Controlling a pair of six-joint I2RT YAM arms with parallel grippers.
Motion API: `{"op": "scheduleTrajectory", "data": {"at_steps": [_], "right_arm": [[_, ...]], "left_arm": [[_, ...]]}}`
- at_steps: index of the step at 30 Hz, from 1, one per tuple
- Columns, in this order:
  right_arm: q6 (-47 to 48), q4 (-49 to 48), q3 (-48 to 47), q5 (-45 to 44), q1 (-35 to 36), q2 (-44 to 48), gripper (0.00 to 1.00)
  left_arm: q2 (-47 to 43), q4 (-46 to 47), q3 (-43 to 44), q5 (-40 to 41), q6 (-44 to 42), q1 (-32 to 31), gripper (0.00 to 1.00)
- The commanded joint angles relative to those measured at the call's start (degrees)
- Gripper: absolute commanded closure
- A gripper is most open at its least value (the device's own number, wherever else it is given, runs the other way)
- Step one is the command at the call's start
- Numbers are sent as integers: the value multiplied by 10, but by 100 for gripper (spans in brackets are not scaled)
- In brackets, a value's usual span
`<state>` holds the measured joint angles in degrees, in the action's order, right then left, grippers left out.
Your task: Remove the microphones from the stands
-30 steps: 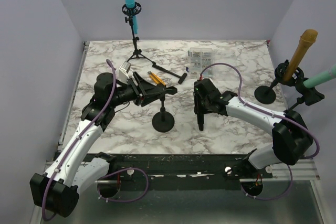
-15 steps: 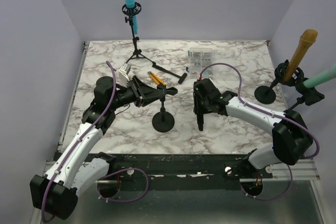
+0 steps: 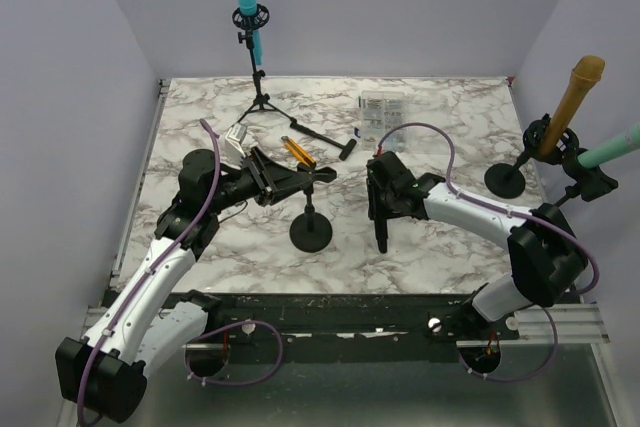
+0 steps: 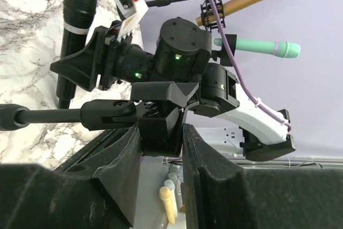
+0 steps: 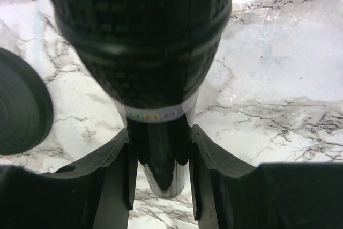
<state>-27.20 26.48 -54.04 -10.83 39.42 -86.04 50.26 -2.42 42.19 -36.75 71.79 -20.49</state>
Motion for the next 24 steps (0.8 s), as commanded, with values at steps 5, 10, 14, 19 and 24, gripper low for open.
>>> {"op": "scheduleTrajectory", "data": {"at_steps": [5,10,14,19,24], "right_arm": [[-20,-14,-23,-16,-13,-53,99],[-3,-13,-59,4,-48,-109,98],[1,-17,-88,17,-59,-152,90],[-11,-28,-106,13,-66,-190,86],[-15,-36,-112,0,-66,-206,74]], "left_arm": [[11,-83,-5,27,-45,-1,49],[7,-73,-2,22,-48,0,32],[12,-68,3,12,-49,0,31],[10,-66,2,10,-50,0,34],[7,-64,-3,8,-49,-1,35]]}}
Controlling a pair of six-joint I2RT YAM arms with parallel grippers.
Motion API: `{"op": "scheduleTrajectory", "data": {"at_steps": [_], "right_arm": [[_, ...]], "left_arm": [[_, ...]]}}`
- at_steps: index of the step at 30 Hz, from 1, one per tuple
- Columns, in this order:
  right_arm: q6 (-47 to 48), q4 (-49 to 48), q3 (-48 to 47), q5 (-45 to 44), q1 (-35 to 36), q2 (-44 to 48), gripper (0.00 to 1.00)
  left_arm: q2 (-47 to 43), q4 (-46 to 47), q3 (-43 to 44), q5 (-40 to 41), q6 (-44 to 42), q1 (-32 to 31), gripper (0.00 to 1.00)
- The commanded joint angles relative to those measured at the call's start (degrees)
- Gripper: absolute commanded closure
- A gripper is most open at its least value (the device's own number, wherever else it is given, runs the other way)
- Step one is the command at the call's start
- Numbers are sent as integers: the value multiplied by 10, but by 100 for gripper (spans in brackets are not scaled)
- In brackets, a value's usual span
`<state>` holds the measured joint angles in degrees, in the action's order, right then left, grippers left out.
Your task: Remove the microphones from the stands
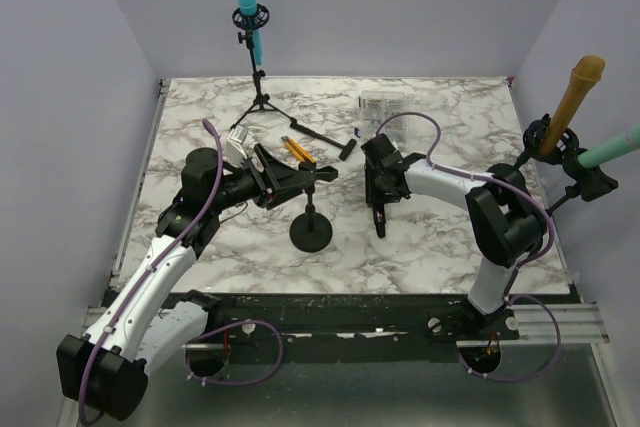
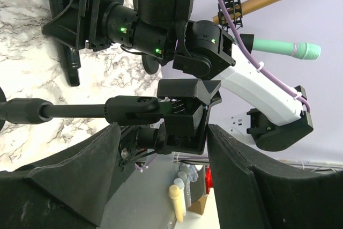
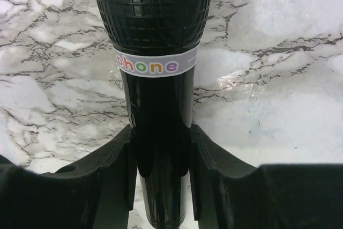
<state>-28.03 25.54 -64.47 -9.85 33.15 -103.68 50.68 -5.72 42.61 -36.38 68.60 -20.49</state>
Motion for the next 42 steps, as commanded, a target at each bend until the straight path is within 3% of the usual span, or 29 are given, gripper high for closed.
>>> {"op": "scheduleTrajectory", "data": {"at_steps": [1,11,24,31,36,42], "right_arm": [[-7,-28,-8,-11,-4,-31,72],[7,-24,-14,-10,-4,-13,41],[39,3,-35,28,-4,114,33],[47,-1,-7,26,-4,168,33],[41,0,16,32,-4,180,33],[37,-2,33,32,-4,199,33]], "left_arm": [[3,-31,-7,3,-17,-1,34],[7,-23,-5,-3,-17,-1,31],[17,1,4,-19,-13,-1,35],[21,20,13,-28,-5,-1,51],[19,21,5,-24,-6,-1,73],[17,10,-31,-8,-23,-1,90]]}}
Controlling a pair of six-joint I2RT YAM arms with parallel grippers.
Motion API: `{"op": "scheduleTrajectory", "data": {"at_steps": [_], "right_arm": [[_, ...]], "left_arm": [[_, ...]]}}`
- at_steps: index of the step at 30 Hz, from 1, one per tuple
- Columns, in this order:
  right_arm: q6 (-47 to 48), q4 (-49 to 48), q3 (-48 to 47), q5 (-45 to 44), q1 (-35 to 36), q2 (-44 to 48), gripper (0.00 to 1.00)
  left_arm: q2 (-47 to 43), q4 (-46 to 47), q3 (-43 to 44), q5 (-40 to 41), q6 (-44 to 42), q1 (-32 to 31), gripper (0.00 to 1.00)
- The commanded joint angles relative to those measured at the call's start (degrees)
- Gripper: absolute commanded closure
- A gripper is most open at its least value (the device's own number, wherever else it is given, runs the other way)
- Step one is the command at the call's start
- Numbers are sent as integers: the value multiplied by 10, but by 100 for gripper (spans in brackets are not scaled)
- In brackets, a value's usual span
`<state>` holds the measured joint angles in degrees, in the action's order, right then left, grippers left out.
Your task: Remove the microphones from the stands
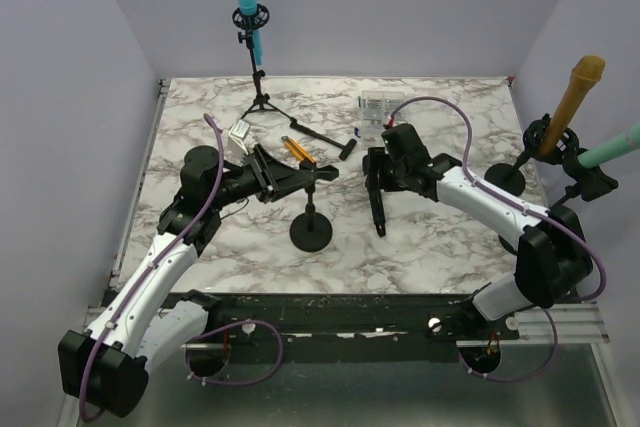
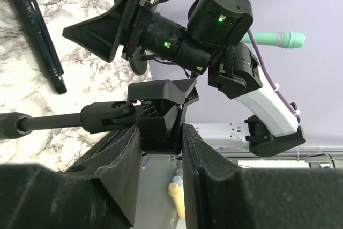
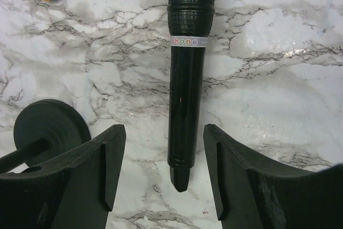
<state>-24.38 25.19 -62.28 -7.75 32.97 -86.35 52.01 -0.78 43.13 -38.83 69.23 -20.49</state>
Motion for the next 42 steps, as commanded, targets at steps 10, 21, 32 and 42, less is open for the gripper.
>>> {"op": "scheduleTrajectory", "data": {"at_steps": [10,21,32,42], "right_arm": [[-11,-11,53,10,-2,36,33],[-18,-17,83,10,-2,38,33],[-26,-20,84,9,-2,56,34],[-22,-21,95,-10,-2,82,33]], "left_arm": [[5,-82,-95,61,-73,-1,100],[50,-38,-132,68,-85,-1,100],[124,97,-55,26,-86,16,100],[238,190,29,-33,-54,46,100]]}}
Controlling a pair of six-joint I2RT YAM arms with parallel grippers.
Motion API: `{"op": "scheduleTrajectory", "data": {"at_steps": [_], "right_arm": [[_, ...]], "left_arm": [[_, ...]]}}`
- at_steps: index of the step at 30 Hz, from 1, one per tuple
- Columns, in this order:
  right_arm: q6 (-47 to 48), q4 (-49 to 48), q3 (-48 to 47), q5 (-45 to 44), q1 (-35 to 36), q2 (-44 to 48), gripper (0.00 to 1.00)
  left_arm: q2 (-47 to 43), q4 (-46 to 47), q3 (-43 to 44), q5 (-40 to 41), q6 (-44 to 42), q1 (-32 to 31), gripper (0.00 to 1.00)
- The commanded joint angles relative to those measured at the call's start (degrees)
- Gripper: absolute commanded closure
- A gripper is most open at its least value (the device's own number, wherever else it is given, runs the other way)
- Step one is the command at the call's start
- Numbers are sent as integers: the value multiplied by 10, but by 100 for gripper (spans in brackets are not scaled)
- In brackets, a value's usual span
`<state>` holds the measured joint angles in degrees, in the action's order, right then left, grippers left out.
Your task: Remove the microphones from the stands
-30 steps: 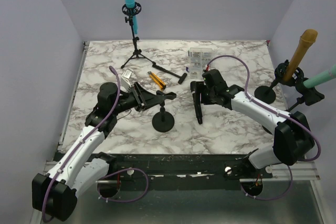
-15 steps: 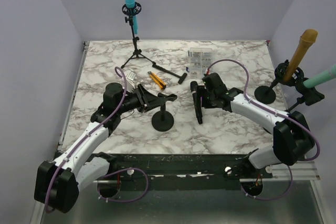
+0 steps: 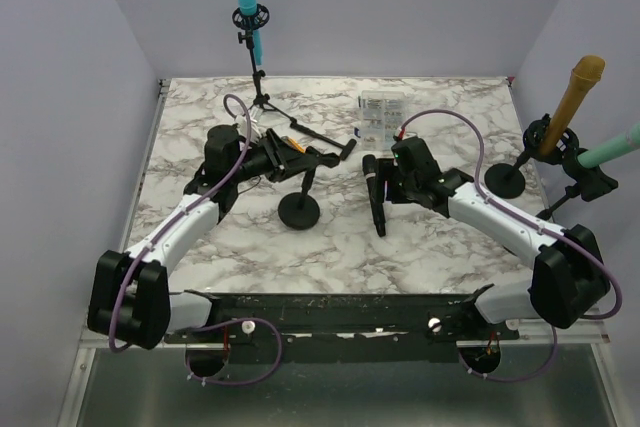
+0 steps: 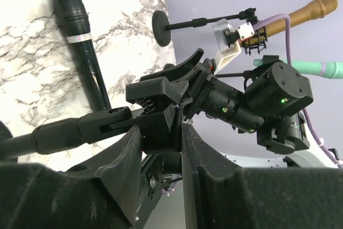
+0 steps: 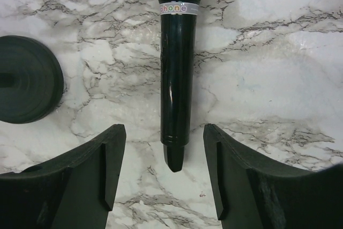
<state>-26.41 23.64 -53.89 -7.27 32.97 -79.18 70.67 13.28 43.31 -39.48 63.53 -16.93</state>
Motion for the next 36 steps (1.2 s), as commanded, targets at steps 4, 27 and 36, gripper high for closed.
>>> {"op": "scheduleTrajectory", "data": {"at_steps": [4,27,36], "right_arm": [[0,-6,11,-15,-2,4,33],[1,-10,24,-20,-2,7,33],[2,-10,28,-20,-2,4,33]], "left_arm": [[107,122,47,-59,56,11,100],[215,179,157,-85,129,-23,100],[219,198,112,-80,134,-19,100]]}}
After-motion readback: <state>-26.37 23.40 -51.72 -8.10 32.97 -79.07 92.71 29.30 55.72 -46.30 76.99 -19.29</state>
